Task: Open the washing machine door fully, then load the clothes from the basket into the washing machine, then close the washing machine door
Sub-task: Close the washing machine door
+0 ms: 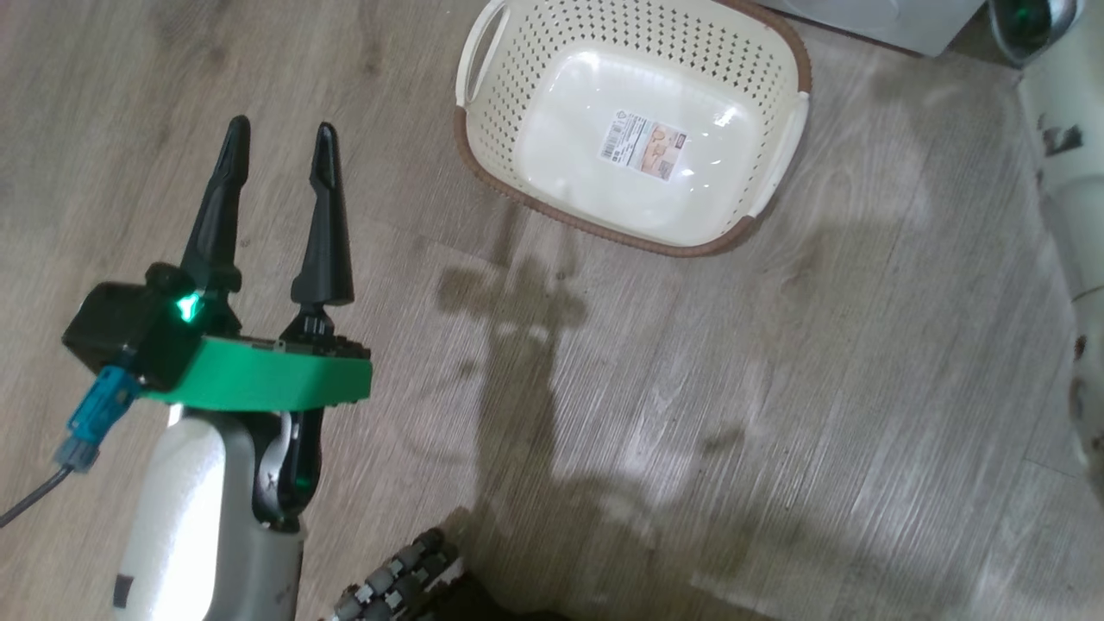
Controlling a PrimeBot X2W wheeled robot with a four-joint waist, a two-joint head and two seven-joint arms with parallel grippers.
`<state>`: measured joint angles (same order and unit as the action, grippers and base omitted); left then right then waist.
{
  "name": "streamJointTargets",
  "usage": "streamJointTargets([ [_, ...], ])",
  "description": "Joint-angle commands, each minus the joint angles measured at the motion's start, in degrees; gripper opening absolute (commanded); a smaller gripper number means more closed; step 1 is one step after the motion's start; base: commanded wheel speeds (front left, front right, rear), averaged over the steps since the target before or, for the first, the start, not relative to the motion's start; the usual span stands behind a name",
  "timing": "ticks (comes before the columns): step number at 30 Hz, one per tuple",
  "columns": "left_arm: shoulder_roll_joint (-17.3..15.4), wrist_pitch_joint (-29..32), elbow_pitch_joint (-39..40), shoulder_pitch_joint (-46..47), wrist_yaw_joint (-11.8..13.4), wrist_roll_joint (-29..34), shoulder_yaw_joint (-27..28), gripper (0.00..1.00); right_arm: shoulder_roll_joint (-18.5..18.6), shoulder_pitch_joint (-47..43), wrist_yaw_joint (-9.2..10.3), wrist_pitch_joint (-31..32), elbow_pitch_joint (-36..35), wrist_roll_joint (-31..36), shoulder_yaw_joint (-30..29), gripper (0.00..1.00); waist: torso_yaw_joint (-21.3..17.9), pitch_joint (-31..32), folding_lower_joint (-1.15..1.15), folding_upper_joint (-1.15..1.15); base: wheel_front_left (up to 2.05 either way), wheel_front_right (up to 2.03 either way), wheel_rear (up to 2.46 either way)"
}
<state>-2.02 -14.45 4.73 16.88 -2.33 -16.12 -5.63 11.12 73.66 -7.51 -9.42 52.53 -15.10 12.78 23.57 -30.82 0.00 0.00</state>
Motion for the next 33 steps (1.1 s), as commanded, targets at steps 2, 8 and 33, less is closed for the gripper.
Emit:
streamJointTargets([
  [2, -0.88, -0.54, 2.27, 1.14, 0.49, -0.47, 1.59, 1.00, -0.14, 4.13, 0.02, -1.57, 0.39, 0.92, -0.74, 0.00, 0.43, -0.44, 0.00, 0.00, 0.00, 0.00, 0.00],
  [8, -0.87, -0.54, 2.20, 1.26, 0.93, -0.66, 1.16, 1.00, 0.11, 6.98, 0.02, -3.61, 4.59, 3.31, -3.44, 0.00, 0.60, -0.41, 0.00, 0.00, 0.00, 0.00, 0.00],
  [33, -2.39, -0.54, -4.04, -6.76, -2.84, 5.69, 2.98, 1.00, -5.62, -34.81, 0.02, -5.57, -23.44, -0.68, -4.79, 1.00, -14.30, 16.77, 0.00, 0.00, 0.00, 0.00, 0.00],
])
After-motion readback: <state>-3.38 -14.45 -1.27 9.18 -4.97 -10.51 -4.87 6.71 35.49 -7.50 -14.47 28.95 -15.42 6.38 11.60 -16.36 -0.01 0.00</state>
